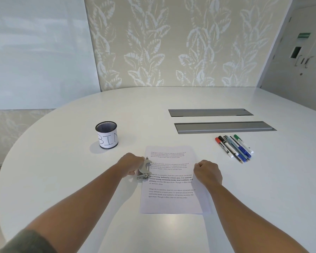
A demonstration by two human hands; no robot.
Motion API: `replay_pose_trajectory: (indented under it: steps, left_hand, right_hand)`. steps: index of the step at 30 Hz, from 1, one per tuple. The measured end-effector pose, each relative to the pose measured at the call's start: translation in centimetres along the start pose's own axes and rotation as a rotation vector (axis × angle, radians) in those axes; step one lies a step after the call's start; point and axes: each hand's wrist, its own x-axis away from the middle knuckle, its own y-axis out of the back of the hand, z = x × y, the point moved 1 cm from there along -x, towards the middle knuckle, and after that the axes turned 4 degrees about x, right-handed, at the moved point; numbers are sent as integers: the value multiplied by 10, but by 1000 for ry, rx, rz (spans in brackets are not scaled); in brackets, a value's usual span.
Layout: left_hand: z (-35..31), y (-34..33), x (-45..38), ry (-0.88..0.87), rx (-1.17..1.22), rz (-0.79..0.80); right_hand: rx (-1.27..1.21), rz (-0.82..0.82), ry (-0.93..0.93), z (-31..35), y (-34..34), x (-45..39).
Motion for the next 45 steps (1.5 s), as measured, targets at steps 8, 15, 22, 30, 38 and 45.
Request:
replay_pose_trajectory:
  steps: [8, 15, 22, 30, 38, 45]
  left_hand:
    - [1, 1, 7, 33, 28, 69]
    - [5, 2, 8, 62, 75, 80]
    - [5, 1, 6, 50, 44, 58]
    - [3, 0, 8, 4, -41, 83]
    - [0, 0, 10, -22, -41, 115]
    - [7, 5, 3, 7, 52, 119]
  right_hand:
    - [36, -49, 5, 0, -5, 1]
    - [106, -74, 193, 4, -21, 6]
    - [299, 4, 517, 7, -42, 15]
    - [233, 126, 632, 15, -55, 24]
    - [206, 155, 620, 11, -65, 23]
    - [194, 137, 613, 10, -67, 22]
